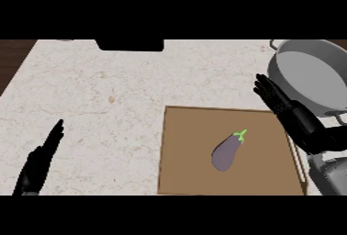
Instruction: Pick the eggplant from the tray and place it in the pot
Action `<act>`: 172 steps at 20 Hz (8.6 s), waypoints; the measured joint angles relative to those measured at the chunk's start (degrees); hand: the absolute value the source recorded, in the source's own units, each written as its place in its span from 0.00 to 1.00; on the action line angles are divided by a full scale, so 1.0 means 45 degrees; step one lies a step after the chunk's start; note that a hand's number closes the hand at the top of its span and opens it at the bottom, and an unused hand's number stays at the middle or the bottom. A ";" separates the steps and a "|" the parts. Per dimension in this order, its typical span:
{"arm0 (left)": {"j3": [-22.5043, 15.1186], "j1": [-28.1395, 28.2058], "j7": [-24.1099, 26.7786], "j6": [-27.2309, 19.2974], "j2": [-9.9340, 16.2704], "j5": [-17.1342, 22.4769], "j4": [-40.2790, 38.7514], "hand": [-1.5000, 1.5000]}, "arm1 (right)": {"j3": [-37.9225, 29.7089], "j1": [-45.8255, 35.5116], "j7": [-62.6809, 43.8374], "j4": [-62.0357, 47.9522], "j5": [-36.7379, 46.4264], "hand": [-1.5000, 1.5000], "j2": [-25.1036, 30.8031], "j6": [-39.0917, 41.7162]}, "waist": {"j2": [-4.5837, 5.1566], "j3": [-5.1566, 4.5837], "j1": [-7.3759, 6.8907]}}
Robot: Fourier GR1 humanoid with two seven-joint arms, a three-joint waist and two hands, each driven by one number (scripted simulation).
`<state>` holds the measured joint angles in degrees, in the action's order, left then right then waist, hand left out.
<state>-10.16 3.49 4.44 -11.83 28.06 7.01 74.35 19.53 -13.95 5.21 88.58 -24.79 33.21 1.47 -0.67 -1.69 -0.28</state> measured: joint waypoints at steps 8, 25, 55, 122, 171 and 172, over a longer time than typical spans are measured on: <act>0.0572 -0.0524 0.0983 -0.0744 -0.1570 0.0966 0.1598 0.50 | -0.2311 0.1444 -0.2049 -0.0762 0.1654 0.00 0.1872 -0.4010 | -0.0129 0.0145 0.1139; -0.0216 -0.0968 0.1193 -0.1058 -0.3075 0.1117 0.3168 0.50 | 0.0386 0.2921 -1.2146 0.4240 0.7625 0.00 0.3307 -0.9273 | 0.0066 0.0234 0.0147; -0.0477 -0.1177 0.1017 -0.1273 -0.3713 0.0550 0.3254 0.50 | 0.4546 -0.2081 -1.6986 0.0808 0.4398 0.00 0.0334 -0.4992 | 0.0131 0.0342 -0.0102; -0.1649 -0.2832 0.0435 -0.0153 -0.4736 -0.0497 0.3430 0.50 | 0.2102 -1.1954 -1.6266 -1.7583 1.5138 1.00 0.3279 -0.5071 | 0.1220 0.0366 -0.3085; -0.0208 -0.1539 0.0747 -0.0553 -0.4408 -0.0142 0.3280 0.50 | -0.1805 -0.9580 -1.5090 -1.9183 1.1869 0.00 0.1500 -1.6702 | 0.0428 0.0419 -0.0711; -0.0188 -0.1507 0.0715 -0.0560 -0.4372 -0.0157 0.3316 0.50 | -0.1854 -0.9480 -1.5188 -1.9131 1.1866 0.00 0.1526 -1.6939 | 0.0421 0.0419 -0.0677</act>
<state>-11.00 -3.29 7.66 -14.35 8.39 6.31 89.28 11.19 -56.61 -63.14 2.49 28.60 40.08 -74.75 1.23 0.19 -3.33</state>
